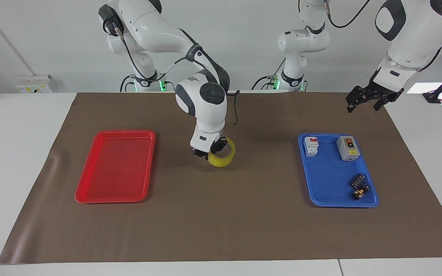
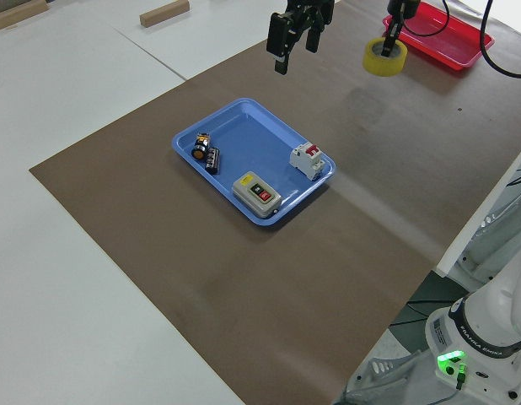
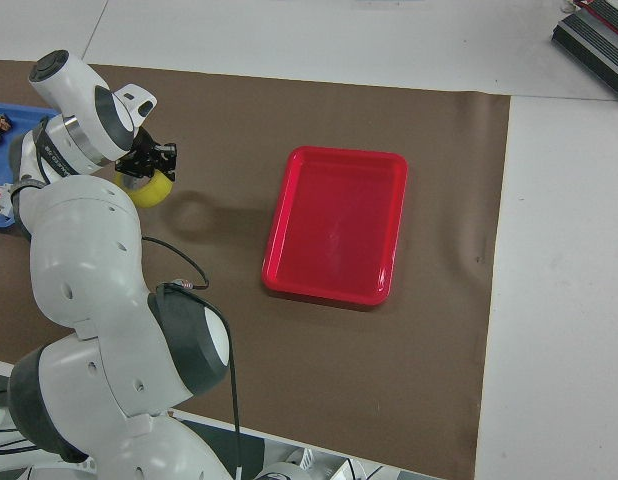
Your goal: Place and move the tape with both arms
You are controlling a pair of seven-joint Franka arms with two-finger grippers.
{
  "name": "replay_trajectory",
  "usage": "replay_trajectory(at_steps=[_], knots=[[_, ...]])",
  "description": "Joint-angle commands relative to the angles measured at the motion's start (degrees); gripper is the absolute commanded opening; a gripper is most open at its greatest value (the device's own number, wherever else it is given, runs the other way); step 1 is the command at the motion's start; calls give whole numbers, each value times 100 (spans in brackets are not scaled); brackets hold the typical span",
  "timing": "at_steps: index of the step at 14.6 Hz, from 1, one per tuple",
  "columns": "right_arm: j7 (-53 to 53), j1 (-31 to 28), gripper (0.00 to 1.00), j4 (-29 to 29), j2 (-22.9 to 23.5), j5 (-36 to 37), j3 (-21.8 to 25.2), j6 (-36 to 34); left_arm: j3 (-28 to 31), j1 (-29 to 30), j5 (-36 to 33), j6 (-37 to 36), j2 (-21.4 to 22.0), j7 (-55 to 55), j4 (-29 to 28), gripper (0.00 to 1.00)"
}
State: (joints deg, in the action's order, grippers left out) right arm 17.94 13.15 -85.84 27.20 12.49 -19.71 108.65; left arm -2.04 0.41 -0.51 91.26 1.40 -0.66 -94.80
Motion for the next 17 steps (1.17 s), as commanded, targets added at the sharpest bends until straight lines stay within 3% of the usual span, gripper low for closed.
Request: replay_trajectory(at_steps=[1,5,12,17], knots=[[-473,-601,0,32,-390,17,-86,-545,11,21,138,14,133,22,-91,100],[-1441,-1445,0,-91,-602,34,-77,-977,11,21,138,120,142,40,-126,100],[-3347,-2965,0,-1249,-953,25,-86,-161,2,-6,138,85,142,57,-126,100],[-4464,-3626,0,-2199,-1252,-351,-95,656,11,3,138,93,142,57,-126,100]])
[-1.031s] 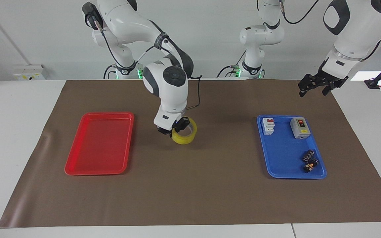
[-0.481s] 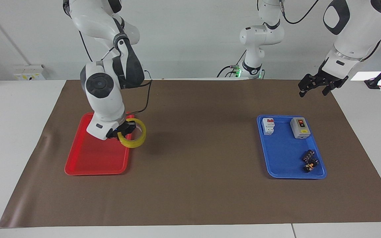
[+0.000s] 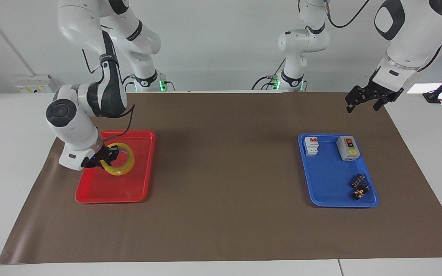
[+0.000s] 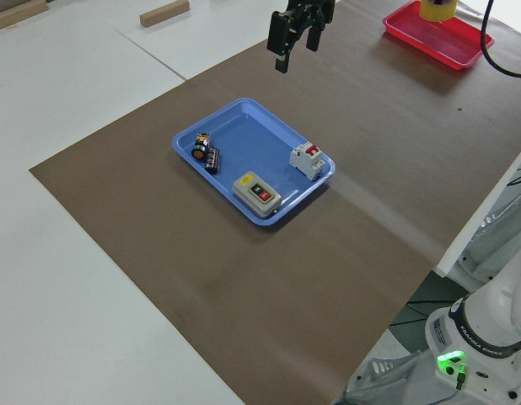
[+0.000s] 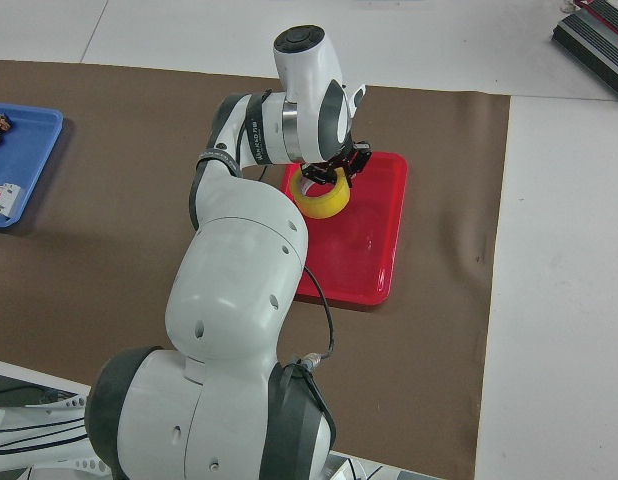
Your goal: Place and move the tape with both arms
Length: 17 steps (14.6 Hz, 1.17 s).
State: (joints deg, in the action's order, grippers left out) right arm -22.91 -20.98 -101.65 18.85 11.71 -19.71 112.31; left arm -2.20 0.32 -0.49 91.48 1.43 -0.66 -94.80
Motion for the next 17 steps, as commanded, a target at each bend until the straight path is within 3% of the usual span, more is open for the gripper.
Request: replay_trajectory(at_steps=[1,7,11,12,13,14,17], knots=[[-642,-336,0,-819,-460,-379,-94,431,27,12,137,72,138,57,-126,100],[-848,-399,0,-1971,-724,-608,-85,2126,27,12,137,63,138,57,-126,100],[-795,-398,0,-2139,-751,-608,-85,2295,18,12,137,63,138,57,-126,100],[-690,-390,9,-2191,-751,-608,-85,2322,27,12,137,63,138,57,-126,100],[-489,-381,74,-2218,-751,-608,-85,2409,18,12,137,63,138,57,-126,100],[-339,-372,100,-2201,-742,-608,-85,2462,27,12,137,63,138,57,-126,100],[47,-240,100,-1965,-829,-608,-85,2314,18,12,137,63,138,57,-126,100]])
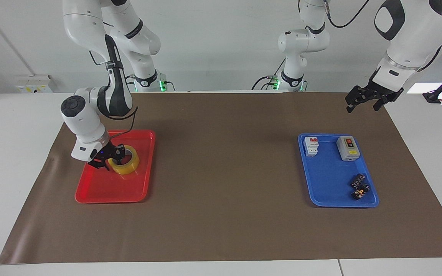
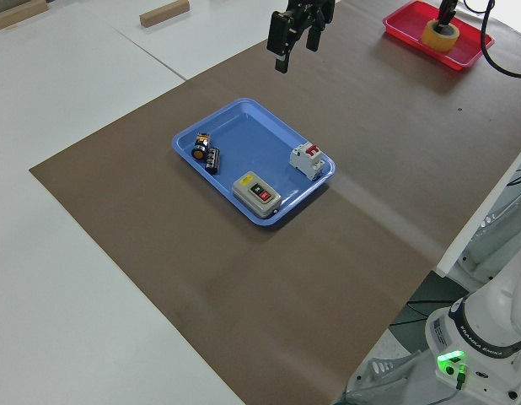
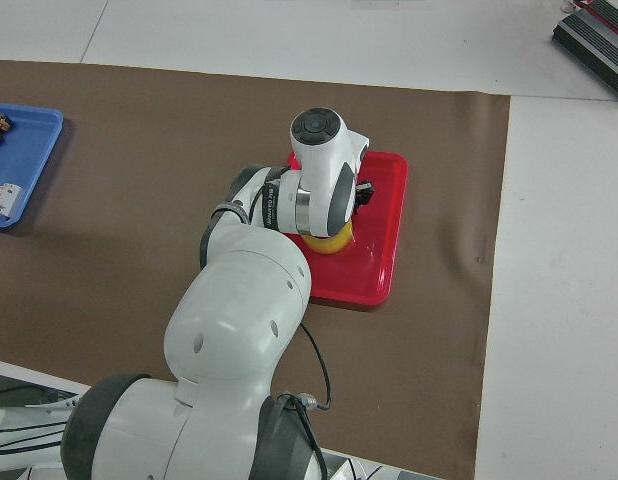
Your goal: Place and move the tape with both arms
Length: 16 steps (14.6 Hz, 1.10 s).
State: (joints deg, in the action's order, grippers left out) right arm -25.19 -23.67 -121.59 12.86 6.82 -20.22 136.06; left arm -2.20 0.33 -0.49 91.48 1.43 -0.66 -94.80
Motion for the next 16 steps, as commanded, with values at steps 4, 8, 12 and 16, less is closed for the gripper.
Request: replay_trajectory(at_steps=[4,8,12,16], knots=[[1592,249,100,696,-669,-40,-34,-912,18,11,137,63,138,57,-126,100],[2729,249,100,1294,-1109,-110,-61,-1949,27,11,137,63,138,57,-126,100],[3011,249,100,2365,-1303,-320,-52,-3408,27,20,137,63,138,57,-126,100],[3047,153,100,3262,-1286,-488,45,-4691,18,11,137,63,138,57,-126,100]])
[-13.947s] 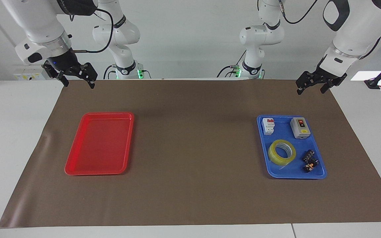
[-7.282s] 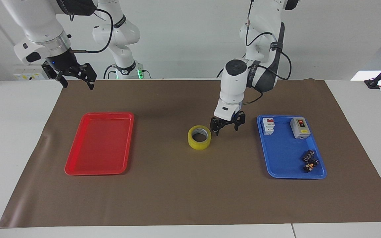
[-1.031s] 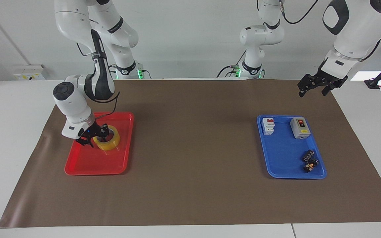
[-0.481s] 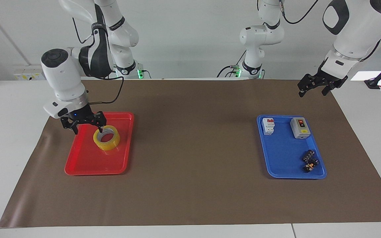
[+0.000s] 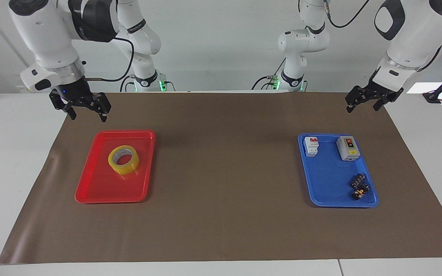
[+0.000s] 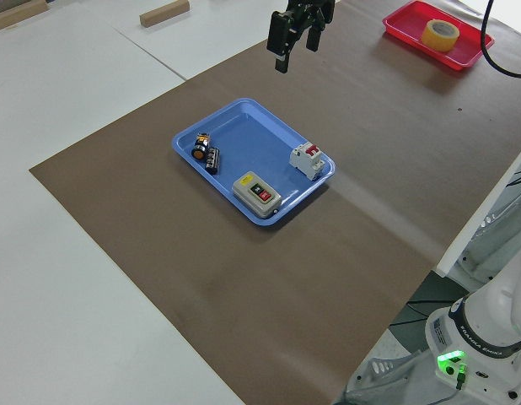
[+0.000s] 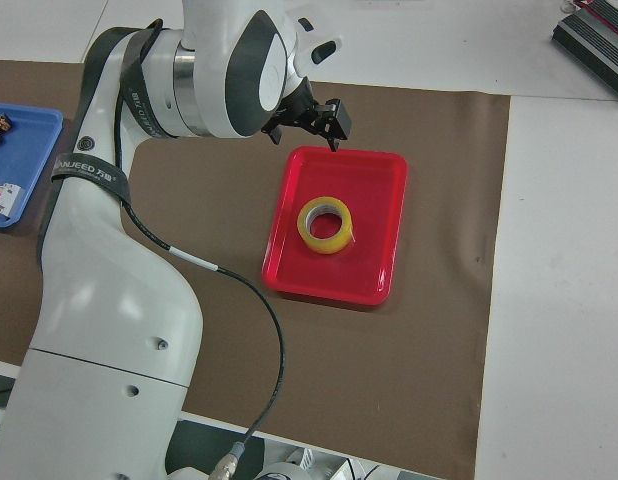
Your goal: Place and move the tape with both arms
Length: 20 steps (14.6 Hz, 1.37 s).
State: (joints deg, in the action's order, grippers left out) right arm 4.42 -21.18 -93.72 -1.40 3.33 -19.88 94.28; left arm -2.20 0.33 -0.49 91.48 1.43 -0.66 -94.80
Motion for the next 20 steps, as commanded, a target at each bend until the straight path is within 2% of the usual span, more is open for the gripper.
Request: replay_trajectory(at_steps=[1,4,5,6,7,8,12,16,20], knots=[[147,-106,100,669,174,-139,19,-820,27,11,137,72,138,57,-126,100],[306,-176,100,750,236,-148,98,-1104,27,11,137,63,138,57,-126,100],[314,-20,100,750,219,-183,290,-1148,27,11,137,63,138,57,-126,100],[314,391,100,750,219,-209,649,-1174,18,20,137,63,138,57,-126,100],[314,926,100,758,210,-210,1296,-1175,27,11,137,63,138,57,-126,100],[314,1314,100,758,193,-218,1668,-1192,27,20,137,63,138,57,-126,100],[341,2125,100,670,60,-201,2347,-1412,27,11,137,63,138,57,-126,100],[332,2109,100,662,52,-201,2349,-1429,27,20,137,63,138,57,-126,100],[332,2161,100,319,-203,-183,2322,-1377,18,11,137,63,138,57,-126,100]])
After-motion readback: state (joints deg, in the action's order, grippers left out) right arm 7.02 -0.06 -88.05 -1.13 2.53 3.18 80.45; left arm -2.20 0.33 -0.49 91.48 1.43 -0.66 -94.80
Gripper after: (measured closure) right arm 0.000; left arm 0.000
